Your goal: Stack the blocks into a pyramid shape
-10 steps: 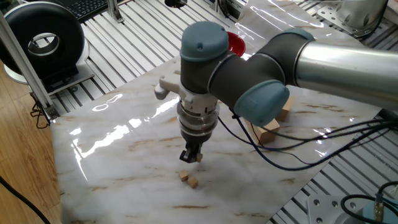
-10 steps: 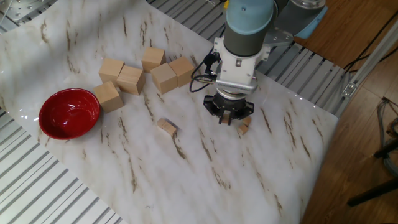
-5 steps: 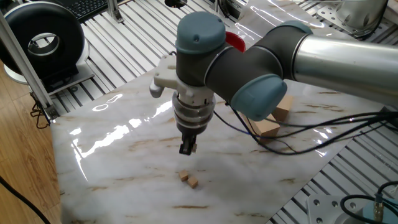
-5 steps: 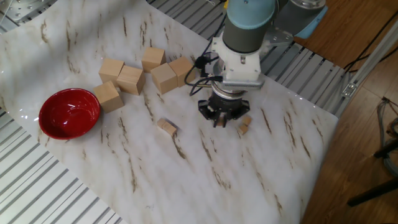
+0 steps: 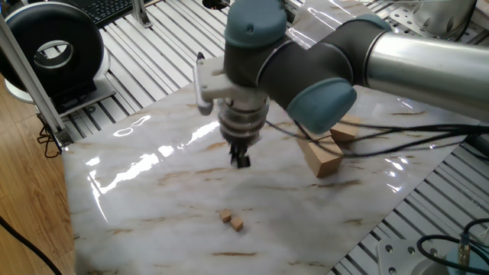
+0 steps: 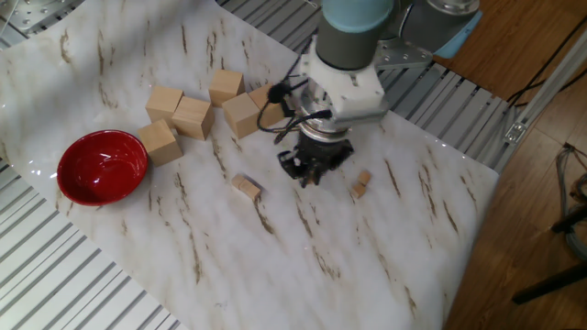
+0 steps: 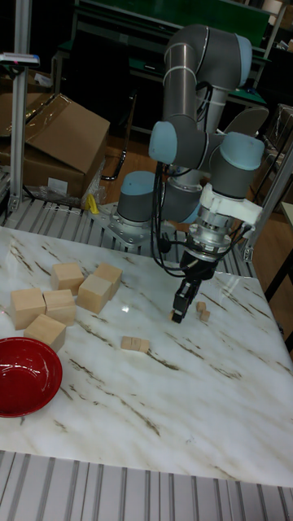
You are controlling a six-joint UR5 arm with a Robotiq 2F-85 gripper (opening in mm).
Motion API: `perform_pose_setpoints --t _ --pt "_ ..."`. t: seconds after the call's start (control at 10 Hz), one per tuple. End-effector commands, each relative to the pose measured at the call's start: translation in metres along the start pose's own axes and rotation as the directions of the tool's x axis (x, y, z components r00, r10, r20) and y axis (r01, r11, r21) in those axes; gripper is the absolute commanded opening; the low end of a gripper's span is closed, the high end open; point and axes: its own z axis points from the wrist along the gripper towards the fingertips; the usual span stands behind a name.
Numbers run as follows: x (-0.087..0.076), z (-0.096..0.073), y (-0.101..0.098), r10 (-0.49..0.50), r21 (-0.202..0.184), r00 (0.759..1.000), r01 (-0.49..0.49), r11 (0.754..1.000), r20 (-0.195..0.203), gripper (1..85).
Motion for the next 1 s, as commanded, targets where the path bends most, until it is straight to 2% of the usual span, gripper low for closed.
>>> perform_pose_setpoints --t 0.0,0.1,0.3,0.4,0.5,0.6,0.7,0.8,0.9 --pt "0.015 -0.007 -0.028 -0.164 0.029 0.986 0.163 0.986 0.036 1.0" --pt "0.023 -0.008 -0.032 -0.195 0.025 0.98 0.195 0.981 0.036 1.0" --pt "0.04 -0.006 -0.03 -0.335 0.005 0.942 0.335 0.942 0.034 1.0" --pt "0.045 -0.006 -0.027 -0.372 -0.01 0.928 0.372 0.928 0.025 1.0" --pt "0.046 -0.006 -0.023 -0.347 -0.026 0.937 0.348 0.937 0.027 1.0" --pt "0.028 -0.008 -0.008 -0.25 -0.064 0.962 0.258 0.964 0.105 1.0" --pt "0.017 -0.009 -0.006 -0.217 -0.068 0.965 0.229 0.971 0.146 1.0" --pt "0.015 -0.009 -0.013 -0.196 -0.041 0.969 0.205 0.978 0.148 1.0" --pt "0.018 -0.008 -0.026 -0.161 0.001 0.979 0.163 0.987 0.125 1.0"
